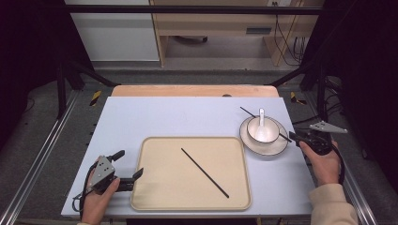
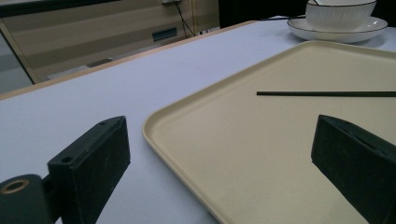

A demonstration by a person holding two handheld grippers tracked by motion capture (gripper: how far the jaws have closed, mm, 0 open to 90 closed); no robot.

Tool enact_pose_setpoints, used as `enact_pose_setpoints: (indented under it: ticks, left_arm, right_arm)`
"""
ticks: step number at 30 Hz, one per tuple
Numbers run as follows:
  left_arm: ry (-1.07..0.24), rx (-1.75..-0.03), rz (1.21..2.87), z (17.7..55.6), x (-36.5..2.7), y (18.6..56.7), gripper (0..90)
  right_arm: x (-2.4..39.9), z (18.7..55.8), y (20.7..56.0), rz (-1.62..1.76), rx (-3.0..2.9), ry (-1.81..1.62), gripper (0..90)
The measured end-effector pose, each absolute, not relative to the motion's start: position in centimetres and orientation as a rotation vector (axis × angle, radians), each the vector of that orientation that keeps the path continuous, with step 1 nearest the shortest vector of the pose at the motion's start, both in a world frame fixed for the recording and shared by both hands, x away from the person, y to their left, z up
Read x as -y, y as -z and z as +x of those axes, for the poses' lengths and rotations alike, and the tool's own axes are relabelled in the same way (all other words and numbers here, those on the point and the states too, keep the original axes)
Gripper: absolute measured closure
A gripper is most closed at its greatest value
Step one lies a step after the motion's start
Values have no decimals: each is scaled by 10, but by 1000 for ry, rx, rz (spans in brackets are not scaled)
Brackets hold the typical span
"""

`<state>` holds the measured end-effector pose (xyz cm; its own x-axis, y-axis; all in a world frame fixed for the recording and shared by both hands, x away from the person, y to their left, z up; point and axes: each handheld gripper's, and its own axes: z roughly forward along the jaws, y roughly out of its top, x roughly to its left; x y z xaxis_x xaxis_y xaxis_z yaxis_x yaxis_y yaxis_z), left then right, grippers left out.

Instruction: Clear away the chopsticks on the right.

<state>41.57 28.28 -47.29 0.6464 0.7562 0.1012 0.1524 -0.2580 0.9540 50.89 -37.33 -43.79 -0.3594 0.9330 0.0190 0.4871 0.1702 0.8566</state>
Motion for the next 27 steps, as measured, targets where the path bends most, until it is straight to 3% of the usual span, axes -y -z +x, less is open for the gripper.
enact_pose_setpoints:
  ticks: [18, 23, 27]
  left_arm:
    - [-681, -719, 1788, 415, -279, 473, 45]
    - [-683, -715, 1790, 415, -279, 473, 46]
    - [-689, -711, 1792, 415, -278, 473, 47]
  right_arm:
    - [355, 531, 466, 1288, -2066, -989, 755]
    - [353, 530, 466, 1269, -2083, -989, 849]
    - [352, 528, 465, 1255, -2078, -976, 853]
